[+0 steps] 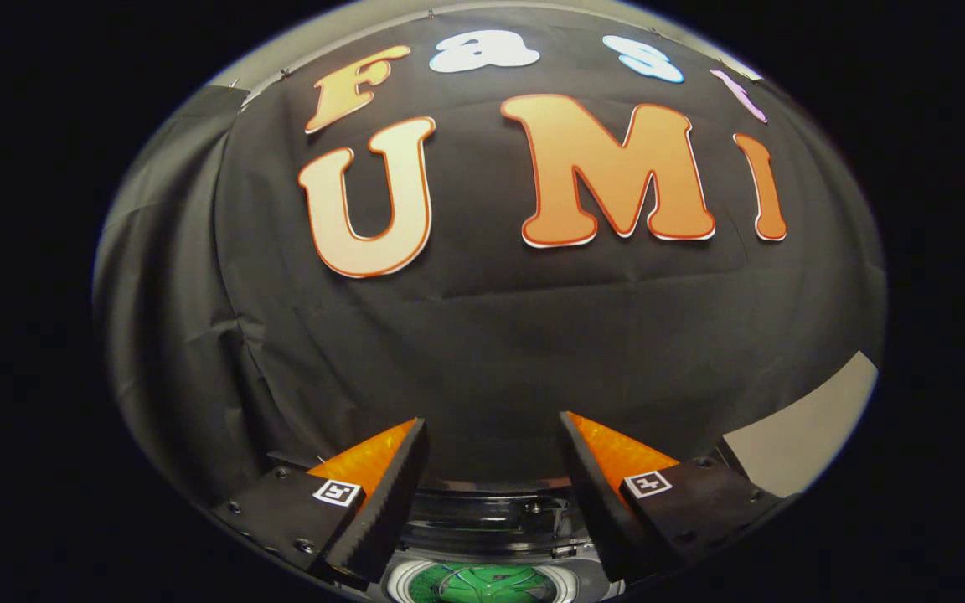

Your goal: Put the clothes into the washing machine and then close the washing machine lid.

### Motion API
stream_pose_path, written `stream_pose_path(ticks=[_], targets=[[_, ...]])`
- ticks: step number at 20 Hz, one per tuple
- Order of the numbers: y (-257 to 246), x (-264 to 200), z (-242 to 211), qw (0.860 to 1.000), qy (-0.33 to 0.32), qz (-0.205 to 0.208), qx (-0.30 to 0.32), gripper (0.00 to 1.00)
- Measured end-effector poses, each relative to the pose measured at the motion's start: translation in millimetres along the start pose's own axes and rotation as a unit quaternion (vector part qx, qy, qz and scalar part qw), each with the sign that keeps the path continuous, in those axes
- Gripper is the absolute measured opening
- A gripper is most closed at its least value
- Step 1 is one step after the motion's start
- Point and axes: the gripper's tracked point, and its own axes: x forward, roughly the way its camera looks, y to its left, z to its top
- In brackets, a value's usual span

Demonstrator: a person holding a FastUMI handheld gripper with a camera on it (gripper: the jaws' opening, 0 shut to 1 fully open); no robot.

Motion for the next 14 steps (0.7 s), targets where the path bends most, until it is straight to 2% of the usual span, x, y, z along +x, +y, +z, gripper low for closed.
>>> stream_pose_path(ticks=[8,10,14], targets=[[-8,36,-37,0.998,0.041,-0.022,-0.031,0.98],[-8,38,-35,0.999,0.006,-0.015,-0.032,0.98],[-9,30,-37,0.999,-0.006,-0.016,-0.029,0.99]])
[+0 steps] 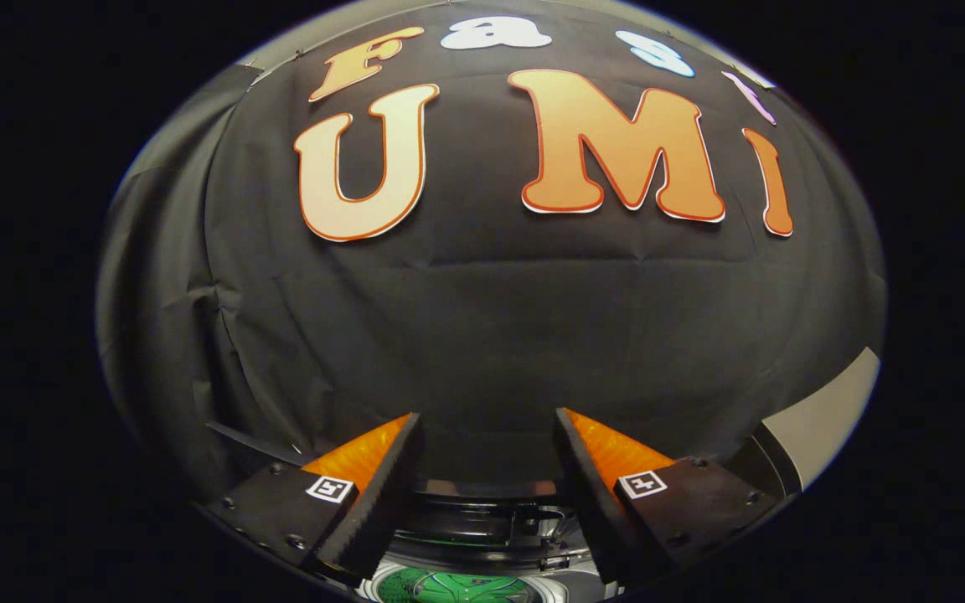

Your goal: Put the clothes into the washing machine and then close the washing machine lid.

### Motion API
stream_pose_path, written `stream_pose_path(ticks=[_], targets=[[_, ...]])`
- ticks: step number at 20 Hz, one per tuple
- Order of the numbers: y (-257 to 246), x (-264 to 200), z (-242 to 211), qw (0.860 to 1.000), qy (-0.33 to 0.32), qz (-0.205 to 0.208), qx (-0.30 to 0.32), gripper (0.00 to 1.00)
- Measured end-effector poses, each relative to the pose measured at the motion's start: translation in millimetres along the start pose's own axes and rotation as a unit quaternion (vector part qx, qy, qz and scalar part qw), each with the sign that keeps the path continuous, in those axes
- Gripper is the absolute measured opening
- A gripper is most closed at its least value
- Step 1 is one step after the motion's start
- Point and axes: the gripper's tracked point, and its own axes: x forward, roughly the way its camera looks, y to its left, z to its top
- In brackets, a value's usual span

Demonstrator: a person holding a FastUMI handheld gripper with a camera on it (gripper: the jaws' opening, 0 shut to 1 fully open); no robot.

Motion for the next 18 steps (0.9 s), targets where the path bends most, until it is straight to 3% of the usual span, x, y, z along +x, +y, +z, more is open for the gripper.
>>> stream_pose_path(ticks=[18], targets=[[6,-103,-39,0.999,-0.05,0.002,-0.007,0.99]])
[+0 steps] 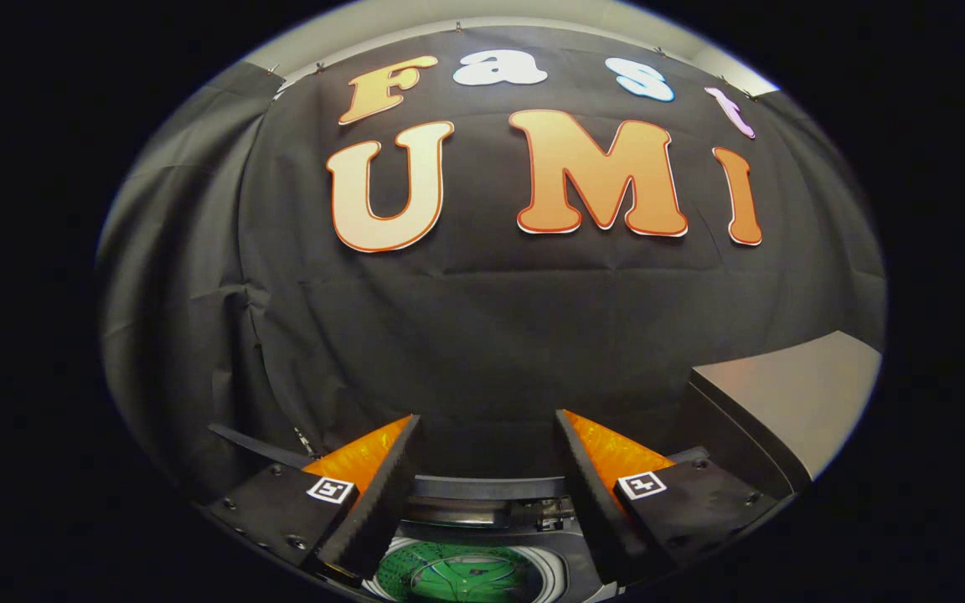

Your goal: Put the clothes into the washing machine and then close the washing machine lid.

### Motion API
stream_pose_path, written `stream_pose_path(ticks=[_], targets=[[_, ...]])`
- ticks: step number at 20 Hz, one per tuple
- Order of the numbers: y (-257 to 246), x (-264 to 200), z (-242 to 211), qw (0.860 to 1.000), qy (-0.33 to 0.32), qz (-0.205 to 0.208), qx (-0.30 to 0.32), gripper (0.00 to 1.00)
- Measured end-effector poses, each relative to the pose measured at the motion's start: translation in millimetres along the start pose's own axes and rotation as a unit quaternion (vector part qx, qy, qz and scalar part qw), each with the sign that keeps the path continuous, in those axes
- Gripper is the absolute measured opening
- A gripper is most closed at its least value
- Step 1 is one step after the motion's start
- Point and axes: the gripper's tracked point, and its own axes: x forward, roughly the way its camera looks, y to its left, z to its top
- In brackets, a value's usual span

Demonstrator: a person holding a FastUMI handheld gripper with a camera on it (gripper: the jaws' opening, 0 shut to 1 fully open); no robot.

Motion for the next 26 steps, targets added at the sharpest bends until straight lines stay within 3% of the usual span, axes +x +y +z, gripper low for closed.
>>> stream_pose_path(ticks=[9,12,15,22,26], targets=[[5,-53,-49,0.999,0.001,0.036,-0.002,0.99],[-7,-62,-101,0.997,0.069,0.017,-0.013,0.98],[1,-61,-129,0.994,0.098,0.028,0.023,0.98],[9,-62,-119,0.994,0.102,0.029,0.009,0.98],[0,-81,-75,0.996,0.084,0.001,-0.009,0.98]])
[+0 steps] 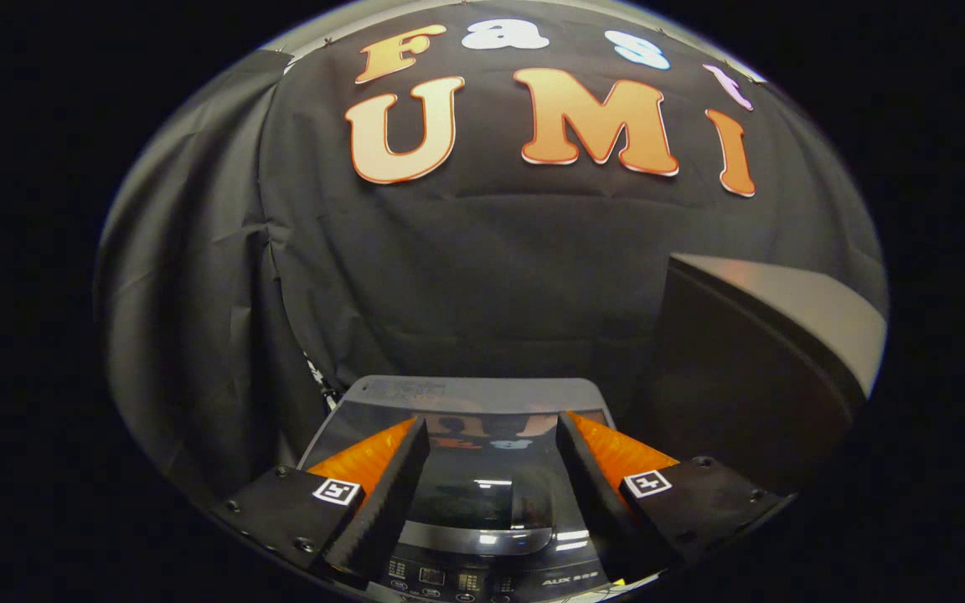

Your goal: Put the clothes into the washing machine and then close the washing machine lid.

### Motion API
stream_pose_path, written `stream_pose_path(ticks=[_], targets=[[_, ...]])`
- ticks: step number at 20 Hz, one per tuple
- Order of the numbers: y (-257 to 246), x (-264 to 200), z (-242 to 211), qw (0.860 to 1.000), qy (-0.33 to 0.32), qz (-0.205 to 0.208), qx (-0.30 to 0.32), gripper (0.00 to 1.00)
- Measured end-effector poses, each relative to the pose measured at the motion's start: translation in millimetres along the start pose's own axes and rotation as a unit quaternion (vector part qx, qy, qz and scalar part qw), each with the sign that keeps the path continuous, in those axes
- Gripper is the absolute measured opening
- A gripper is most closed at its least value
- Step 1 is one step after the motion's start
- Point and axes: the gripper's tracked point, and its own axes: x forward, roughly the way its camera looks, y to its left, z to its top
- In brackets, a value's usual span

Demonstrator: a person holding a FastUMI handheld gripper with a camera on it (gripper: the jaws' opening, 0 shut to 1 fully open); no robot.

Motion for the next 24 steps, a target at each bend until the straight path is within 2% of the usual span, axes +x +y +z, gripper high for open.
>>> stream_pose_path(ticks=[5,11,16,24], targets=[[-17,-58,77,0.995,-0.086,-0.041,-0.016,0.99],[-43,-153,132,0.989,-0.144,-0.026,0.001,0.99],[-97,-242,133,0.988,-0.149,-0.035,-0.024,0.99],[-167,-344,120,0.985,-0.172,-0.025,0.003,0.99]])
